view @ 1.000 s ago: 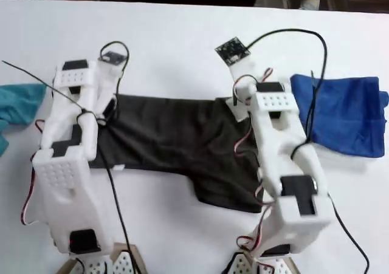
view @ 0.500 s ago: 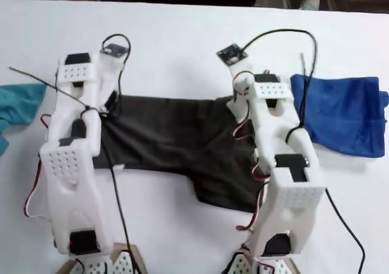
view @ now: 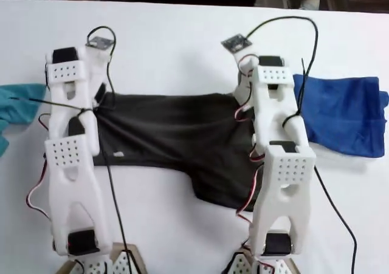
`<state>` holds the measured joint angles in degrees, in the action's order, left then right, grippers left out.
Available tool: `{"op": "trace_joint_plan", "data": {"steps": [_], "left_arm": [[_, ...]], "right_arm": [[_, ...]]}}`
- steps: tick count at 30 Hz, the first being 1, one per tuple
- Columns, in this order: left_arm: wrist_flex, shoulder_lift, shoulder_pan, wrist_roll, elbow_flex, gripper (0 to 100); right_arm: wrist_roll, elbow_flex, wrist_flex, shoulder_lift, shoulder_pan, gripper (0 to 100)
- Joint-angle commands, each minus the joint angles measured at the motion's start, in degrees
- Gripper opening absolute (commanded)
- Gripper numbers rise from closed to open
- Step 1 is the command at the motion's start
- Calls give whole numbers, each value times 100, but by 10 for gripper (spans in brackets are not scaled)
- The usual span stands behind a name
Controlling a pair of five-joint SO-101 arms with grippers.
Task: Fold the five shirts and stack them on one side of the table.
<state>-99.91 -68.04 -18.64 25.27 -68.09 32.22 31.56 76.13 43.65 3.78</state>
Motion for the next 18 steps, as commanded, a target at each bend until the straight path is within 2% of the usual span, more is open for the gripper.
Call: {"op": "trace_joint_plan", "data": {"steps": [1,6,12,15,18], "left_arm": [[-44,-53,-255,-53,-611,26],[-255,-35,-229,-53,-1191,26],[-264,835,-167,0,-778,26],[-264,1635,44,211,-145,27],[-246,2497,237,229,813,27]], "right_arm": [[62,686,444,-189,31,21],[53,818,1033,-620,321,21],[44,607,1473,-1446,602,22],[53,-264,1235,-2132,699,22],[53,-1873,479,-3143,804,22]]}}
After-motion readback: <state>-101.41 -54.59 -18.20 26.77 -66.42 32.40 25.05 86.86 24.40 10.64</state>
